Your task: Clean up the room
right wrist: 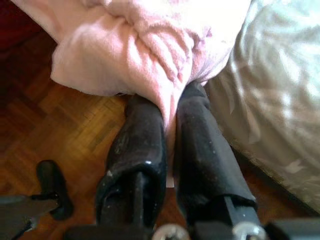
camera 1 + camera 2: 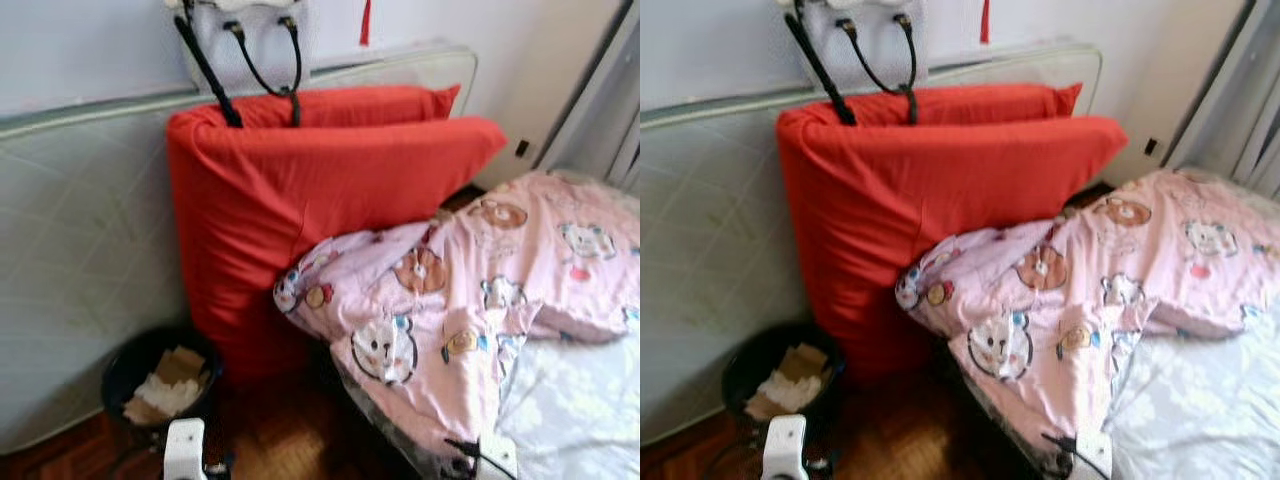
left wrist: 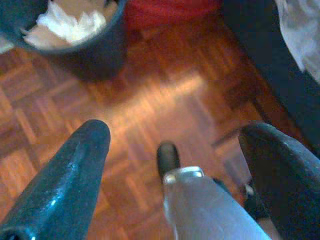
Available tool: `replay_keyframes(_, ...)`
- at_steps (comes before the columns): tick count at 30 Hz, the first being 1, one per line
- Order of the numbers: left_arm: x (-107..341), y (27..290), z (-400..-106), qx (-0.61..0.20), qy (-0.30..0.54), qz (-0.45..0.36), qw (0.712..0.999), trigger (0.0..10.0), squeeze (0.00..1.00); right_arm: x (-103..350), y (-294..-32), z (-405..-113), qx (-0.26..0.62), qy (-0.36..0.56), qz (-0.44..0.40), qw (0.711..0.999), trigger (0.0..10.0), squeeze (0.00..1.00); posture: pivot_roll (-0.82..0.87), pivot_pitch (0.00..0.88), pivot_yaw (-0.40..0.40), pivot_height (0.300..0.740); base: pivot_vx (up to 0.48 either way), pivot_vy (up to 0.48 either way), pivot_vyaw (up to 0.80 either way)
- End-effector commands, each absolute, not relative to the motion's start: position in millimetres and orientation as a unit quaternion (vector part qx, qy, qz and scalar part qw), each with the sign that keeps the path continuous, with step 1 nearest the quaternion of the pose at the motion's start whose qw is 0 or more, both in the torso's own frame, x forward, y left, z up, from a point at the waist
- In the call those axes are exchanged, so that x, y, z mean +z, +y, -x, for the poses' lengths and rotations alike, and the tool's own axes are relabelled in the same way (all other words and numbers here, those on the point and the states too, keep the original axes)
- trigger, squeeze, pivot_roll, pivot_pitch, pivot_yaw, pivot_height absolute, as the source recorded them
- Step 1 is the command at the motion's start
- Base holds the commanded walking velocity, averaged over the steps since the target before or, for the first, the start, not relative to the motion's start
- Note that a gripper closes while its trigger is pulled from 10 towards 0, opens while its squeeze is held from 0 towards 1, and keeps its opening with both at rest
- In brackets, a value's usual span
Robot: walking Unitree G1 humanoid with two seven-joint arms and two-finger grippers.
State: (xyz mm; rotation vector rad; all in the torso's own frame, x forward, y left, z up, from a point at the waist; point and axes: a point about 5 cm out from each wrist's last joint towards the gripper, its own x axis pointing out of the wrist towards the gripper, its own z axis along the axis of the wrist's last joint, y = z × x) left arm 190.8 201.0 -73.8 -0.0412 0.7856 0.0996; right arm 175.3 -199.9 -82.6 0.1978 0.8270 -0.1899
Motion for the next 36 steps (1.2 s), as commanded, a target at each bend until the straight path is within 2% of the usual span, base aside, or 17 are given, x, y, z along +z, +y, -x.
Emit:
replay_keyframes(1,-76,200,-188,0.045,0.390,0.018,0.920,10.0,0.00,-86,-199,-168,-0.093,0.413,-0.109,0.899,10.0,0.00,-0.03,0.000,-0.047,0.740,-0.285,0.000,0.00)
replay_keyframes(11,-76,199,-187,0.048,0.390,0.017,0.919,10.0,0.00,-87,-195,-167,-0.081,0.411,-0.126,0.899,10.0,0.00,-0.03,0.000,-0.046,0.740,-0.301,0.000,0.00)
replay_keyframes(24,-78,199,-185,0.048,0.394,0.012,0.918,10.0,0.00,-87,-195,-166,-0.071,0.410,-0.145,0.898,10.0,0.00,-0.03,0.000,-0.048,0.740,0.000,0.000,0.00)
replay_keyframes(36,-77,199,-186,0.046,0.393,0.009,0.918,10.0,0.00,-90,-188,-163,-0.027,0.426,-0.140,0.893,10.0,0.00,-0.03,0.000,-0.047,0.740,0.000,0.000,0.00)
